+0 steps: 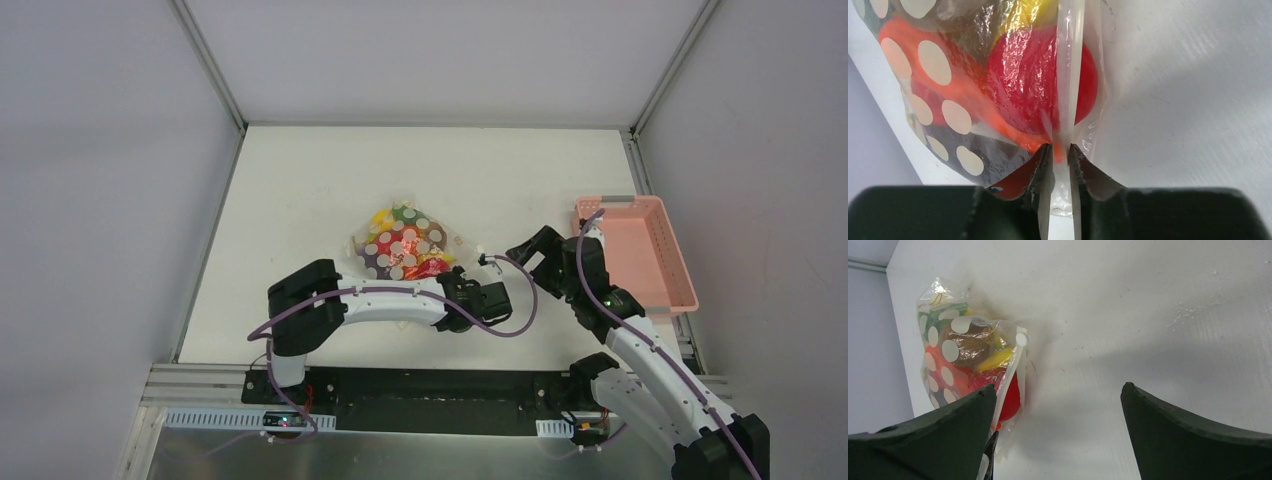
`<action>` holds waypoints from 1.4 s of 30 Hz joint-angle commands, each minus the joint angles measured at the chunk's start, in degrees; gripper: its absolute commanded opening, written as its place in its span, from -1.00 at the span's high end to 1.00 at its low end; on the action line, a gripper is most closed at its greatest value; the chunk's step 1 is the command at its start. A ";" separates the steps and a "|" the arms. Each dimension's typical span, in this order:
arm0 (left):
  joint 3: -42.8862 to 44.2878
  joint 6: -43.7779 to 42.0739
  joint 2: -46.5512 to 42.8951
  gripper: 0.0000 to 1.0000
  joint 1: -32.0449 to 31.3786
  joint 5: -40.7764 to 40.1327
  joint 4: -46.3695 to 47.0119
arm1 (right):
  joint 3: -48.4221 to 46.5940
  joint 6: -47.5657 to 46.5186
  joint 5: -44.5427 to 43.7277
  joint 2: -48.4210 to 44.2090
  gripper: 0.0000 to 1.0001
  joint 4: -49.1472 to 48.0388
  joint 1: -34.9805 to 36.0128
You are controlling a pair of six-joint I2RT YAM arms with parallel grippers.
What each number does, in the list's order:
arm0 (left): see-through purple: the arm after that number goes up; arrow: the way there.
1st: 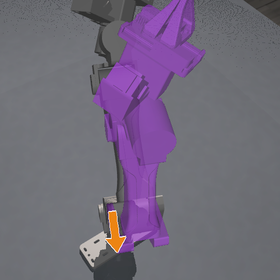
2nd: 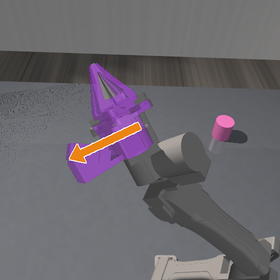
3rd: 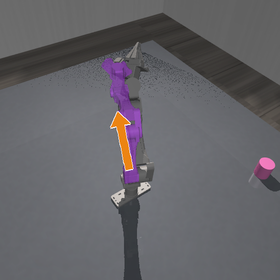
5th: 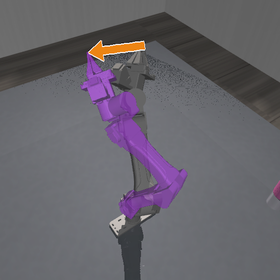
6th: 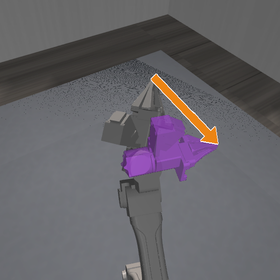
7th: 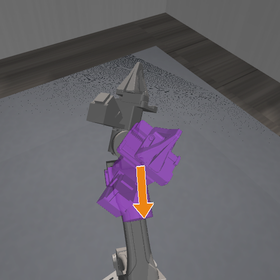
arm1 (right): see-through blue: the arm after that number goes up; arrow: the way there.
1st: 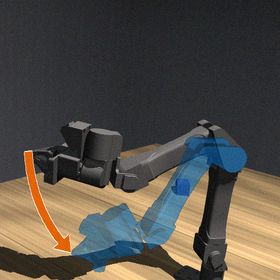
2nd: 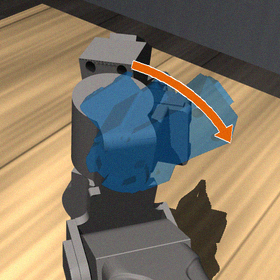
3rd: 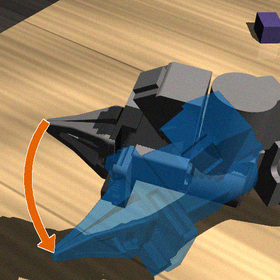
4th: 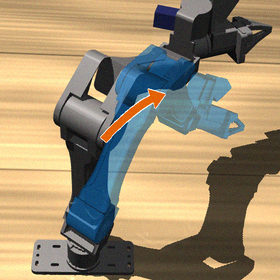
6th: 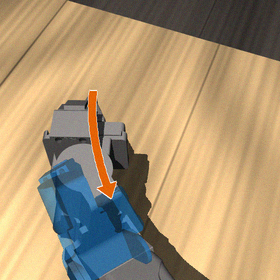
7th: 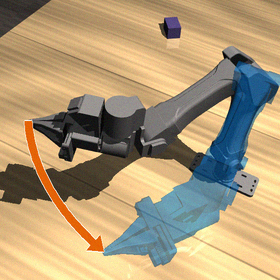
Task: Open the zip-top bag and remove the fake food
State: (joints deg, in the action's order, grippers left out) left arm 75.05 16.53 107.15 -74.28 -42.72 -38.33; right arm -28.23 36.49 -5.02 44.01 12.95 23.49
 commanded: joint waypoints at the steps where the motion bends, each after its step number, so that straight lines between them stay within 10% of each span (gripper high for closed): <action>1: 0.28 0.91 0.94 0.68 -0.43 -4.62 -1.65 | 1.22 0.61 3.71 -0.76 -0.96 -5.20 -0.03; 4: 0.70 0.66 0.31 1.00 -0.43 -5.33 -1.92 | 2.29 0.69 7.73 -0.72 -0.96 -7.81 -0.02; 13: 2.25 -0.38 -7.77 1.00 0.59 -1.17 -2.71 | 7.63 -2.26 16.40 0.84 -0.87 -22.84 2.88; 42: 4.82 -1.62 -16.80 1.00 11.61 19.16 -4.10 | 5.45 -40.93 -1.12 27.98 -0.61 -58.26 30.69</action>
State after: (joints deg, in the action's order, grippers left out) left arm 78.72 15.38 93.95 -63.29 -25.56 -42.33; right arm -19.33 1.21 -2.70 68.23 -36.36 53.67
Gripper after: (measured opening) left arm 0.008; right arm 0.818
